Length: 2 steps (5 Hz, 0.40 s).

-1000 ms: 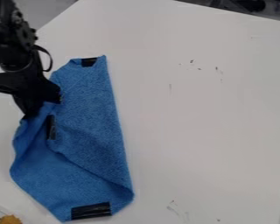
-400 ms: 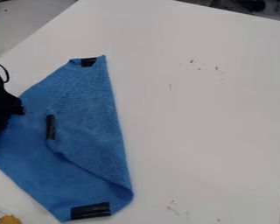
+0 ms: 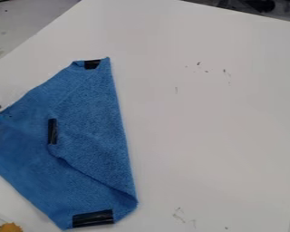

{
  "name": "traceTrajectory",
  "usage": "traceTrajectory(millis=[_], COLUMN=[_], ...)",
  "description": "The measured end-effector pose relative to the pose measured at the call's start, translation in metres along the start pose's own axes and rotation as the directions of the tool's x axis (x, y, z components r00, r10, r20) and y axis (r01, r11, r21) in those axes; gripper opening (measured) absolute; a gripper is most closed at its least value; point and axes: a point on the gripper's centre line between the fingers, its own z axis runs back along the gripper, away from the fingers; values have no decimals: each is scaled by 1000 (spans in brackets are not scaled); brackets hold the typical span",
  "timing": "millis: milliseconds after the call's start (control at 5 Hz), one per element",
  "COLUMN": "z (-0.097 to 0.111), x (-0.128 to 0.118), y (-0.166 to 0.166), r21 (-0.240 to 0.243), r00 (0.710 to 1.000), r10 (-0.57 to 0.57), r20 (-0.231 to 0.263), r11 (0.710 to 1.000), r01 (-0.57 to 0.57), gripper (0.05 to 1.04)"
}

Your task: Unfold the cloth from the right to the left

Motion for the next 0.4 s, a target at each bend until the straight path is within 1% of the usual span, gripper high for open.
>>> traceTrajectory(millis=[200, 400], z=[3, 5], x=[7, 11], y=[8, -2], r21=[4, -16], r00=[999, 998], r10=[-32, -64], r20=[-5, -27], r11=[999, 998], r01=[32, 64], gripper=[1016, 1012])
